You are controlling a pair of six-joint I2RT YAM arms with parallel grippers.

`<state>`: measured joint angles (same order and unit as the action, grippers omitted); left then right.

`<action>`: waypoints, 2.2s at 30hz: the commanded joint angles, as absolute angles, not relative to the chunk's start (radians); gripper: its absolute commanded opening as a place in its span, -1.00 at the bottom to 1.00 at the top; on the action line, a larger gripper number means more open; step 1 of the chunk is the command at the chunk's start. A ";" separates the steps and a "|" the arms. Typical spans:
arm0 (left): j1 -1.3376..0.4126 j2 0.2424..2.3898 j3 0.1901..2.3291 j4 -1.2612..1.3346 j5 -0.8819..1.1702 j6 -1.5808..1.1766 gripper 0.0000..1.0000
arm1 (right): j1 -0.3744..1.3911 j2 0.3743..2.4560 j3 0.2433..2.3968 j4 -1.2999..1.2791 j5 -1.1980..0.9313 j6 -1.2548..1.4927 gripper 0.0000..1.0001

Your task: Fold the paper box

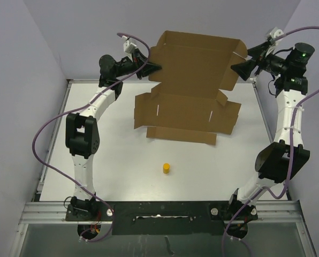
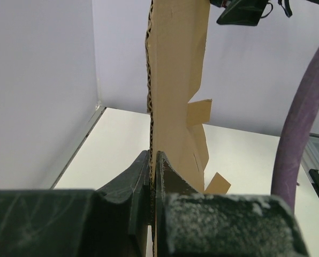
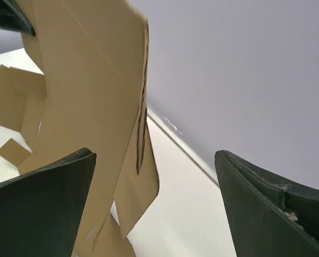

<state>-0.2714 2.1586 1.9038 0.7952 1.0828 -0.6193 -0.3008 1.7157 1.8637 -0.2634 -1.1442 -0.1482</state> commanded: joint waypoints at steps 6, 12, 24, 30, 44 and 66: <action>-0.270 2.155 1.915 0.904 1.107 -0.655 -1.00 | -0.248 1.748 2.003 -0.221 -1.139 -0.079 0.79; -0.270 2.151 1.908 0.911 1.116 -0.660 -1.00 | -0.241 1.773 2.025 -0.225 -1.159 -0.070 0.39; -0.269 2.154 1.901 0.912 1.111 -0.671 -1.00 | -0.218 1.766 2.040 -0.268 -1.251 -0.125 -1.00; -0.239 2.103 1.819 0.918 1.017 -0.694 -0.53 | -0.241 1.726 2.030 -0.271 -1.234 -0.126 -1.00; -0.041 1.552 1.030 0.779 0.649 -0.494 0.17 | -0.289 1.652 1.964 -0.224 -1.286 -0.012 -1.00; -0.141 1.769 1.302 0.940 1.003 -0.469 -0.49 | -0.261 1.585 1.948 -0.263 -1.330 0.016 -1.00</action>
<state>-0.1253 1.7069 1.2190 0.7990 0.8722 -0.4824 -0.2668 1.6409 1.9388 -0.3080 -1.2926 -0.0341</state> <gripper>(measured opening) 0.256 0.041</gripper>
